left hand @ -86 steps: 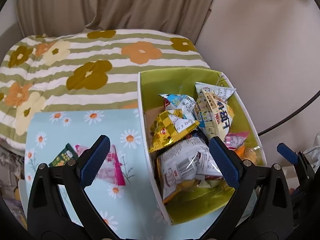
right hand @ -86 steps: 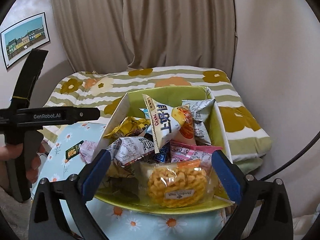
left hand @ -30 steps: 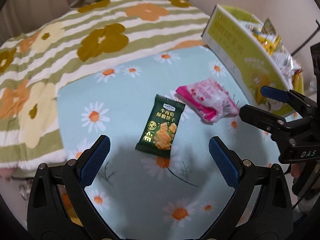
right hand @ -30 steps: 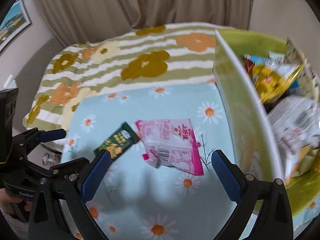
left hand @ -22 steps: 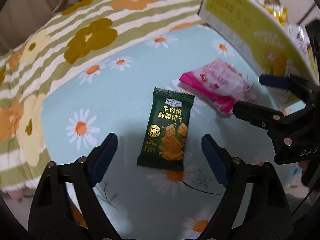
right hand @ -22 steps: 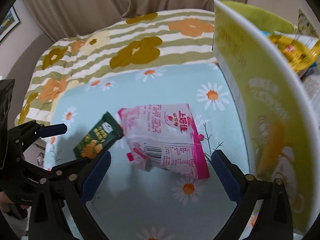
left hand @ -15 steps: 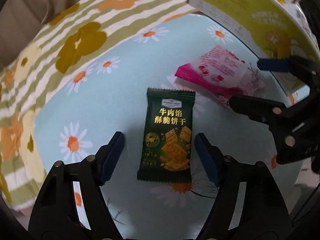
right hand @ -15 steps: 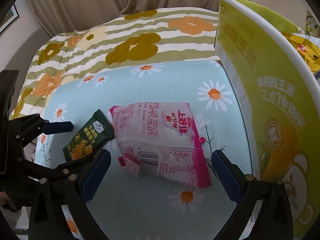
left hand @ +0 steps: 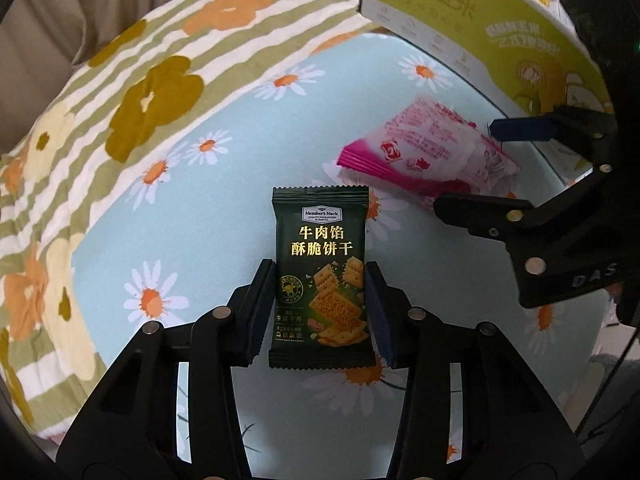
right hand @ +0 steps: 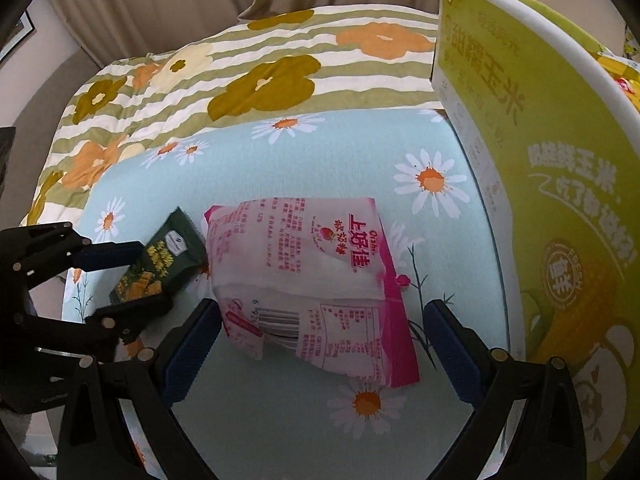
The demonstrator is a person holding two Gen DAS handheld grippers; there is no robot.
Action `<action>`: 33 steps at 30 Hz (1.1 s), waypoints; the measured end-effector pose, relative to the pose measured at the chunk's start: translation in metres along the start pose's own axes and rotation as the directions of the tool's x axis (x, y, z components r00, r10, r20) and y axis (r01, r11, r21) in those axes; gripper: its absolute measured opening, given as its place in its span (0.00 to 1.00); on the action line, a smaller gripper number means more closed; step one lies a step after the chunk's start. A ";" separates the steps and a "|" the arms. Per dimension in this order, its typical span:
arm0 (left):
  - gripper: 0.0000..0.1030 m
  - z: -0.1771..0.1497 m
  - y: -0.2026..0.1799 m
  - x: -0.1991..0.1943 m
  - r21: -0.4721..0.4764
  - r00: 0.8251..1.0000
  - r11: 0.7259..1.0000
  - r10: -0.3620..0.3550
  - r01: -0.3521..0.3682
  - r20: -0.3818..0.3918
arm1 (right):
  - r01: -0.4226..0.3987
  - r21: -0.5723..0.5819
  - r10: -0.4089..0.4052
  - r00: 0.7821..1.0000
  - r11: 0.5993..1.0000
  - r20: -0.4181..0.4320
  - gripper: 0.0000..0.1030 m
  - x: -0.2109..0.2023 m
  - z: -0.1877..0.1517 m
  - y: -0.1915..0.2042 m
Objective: Organize snacks
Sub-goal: 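Grasp the green cracker packet with the left tool while the right tool grasps the pink bag, then carry both packets over the yellow box and open both tools to drop them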
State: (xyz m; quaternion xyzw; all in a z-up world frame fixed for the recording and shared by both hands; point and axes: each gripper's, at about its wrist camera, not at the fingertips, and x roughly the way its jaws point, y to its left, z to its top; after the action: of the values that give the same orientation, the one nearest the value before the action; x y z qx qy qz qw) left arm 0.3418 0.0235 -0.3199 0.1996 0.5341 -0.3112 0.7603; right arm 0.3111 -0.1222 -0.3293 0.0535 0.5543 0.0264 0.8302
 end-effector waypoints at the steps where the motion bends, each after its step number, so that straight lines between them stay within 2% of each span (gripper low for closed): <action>1: 0.39 0.000 0.001 -0.002 -0.008 1.000 1.000 0.004 -0.004 0.004 | -0.002 -0.004 0.002 1.000 1.000 -0.001 0.97 0.001 0.001 0.000; 9: 0.39 -0.004 0.016 -0.018 -0.087 1.000 0.996 0.022 -0.020 0.022 | -0.020 -0.040 0.019 1.000 0.999 -0.008 0.97 0.012 0.009 0.004; 12: 0.39 -0.006 0.019 -0.024 -0.108 0.999 0.994 0.033 -0.030 0.025 | -0.011 -0.064 0.011 1.000 0.998 -0.004 0.91 0.013 0.009 0.008; 17: 0.39 -0.010 0.029 -0.036 -0.173 0.998 0.984 0.056 -0.050 0.034 | -0.005 -0.124 0.006 1.000 0.992 0.013 0.63 0.009 0.007 0.017; 20: 0.39 -0.011 0.033 -0.045 -0.202 0.996 0.977 0.074 -0.063 0.048 | -0.031 -0.116 0.034 0.999 0.993 0.025 0.51 0.003 0.007 0.016; 26: 0.39 -0.003 0.035 -0.079 -0.260 0.990 0.962 0.106 -0.079 0.094 | -0.061 -0.125 0.073 0.994 0.990 0.087 0.50 -0.037 0.016 0.022; 33: 0.39 0.030 0.019 -0.129 -0.278 0.976 0.957 0.130 -0.078 0.172 | -0.120 -0.093 0.134 0.977 0.988 0.164 0.50 -0.113 0.037 0.008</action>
State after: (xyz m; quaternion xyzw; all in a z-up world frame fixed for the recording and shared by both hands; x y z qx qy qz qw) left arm 0.3453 0.0517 -0.1894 0.0921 0.4856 -0.2126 0.8429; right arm 0.3014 -0.1278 -0.2105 0.0564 0.4754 0.0977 0.8725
